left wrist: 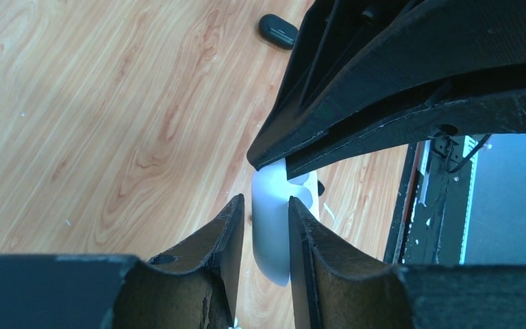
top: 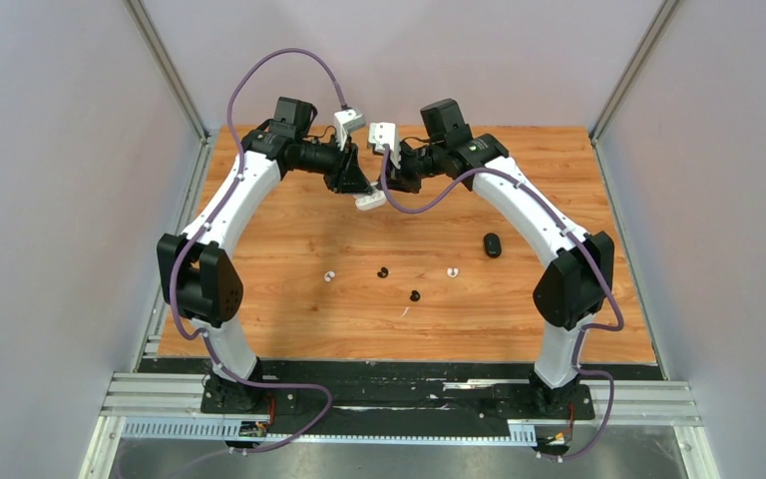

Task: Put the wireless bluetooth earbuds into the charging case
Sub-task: Pass from the right arm to the left

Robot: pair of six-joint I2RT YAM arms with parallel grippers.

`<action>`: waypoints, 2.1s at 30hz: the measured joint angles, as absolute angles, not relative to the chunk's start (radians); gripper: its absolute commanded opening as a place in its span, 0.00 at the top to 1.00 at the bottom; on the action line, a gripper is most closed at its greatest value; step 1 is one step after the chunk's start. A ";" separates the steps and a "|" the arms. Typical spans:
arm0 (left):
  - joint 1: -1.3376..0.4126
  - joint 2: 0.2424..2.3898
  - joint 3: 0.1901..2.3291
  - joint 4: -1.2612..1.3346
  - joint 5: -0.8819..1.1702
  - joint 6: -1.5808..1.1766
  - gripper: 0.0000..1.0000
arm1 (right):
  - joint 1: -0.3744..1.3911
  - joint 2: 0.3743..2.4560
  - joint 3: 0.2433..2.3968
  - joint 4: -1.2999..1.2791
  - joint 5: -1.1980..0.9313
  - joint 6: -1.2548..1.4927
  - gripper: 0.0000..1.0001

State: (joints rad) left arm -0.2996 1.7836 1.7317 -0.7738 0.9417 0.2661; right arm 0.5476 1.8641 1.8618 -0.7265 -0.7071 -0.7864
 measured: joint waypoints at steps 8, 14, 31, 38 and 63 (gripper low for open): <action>-0.300 1.784 1.732 -0.787 0.947 0.288 0.76 | 0.548 1.866 1.862 -0.727 -0.707 -0.779 1.00; -0.300 1.784 1.732 -0.799 0.947 0.312 0.93 | 0.548 1.871 1.862 -0.726 -0.708 -0.768 1.00; -0.300 1.781 1.732 -0.804 0.949 0.332 0.55 | 0.548 1.882 1.867 -0.725 -0.710 -0.767 1.00; -0.299 1.778 1.732 -0.804 0.947 0.332 0.59 | 0.548 1.896 1.871 -0.725 -0.708 -0.765 1.00; -0.298 1.778 1.732 -0.804 0.915 0.344 0.68 | 0.549 1.897 1.876 -0.726 -0.716 -0.754 1.00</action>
State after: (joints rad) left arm -0.2977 1.7779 1.7325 -0.8036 0.9146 0.3435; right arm 0.5488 1.8969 1.8755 -0.7258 -0.7162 -0.7540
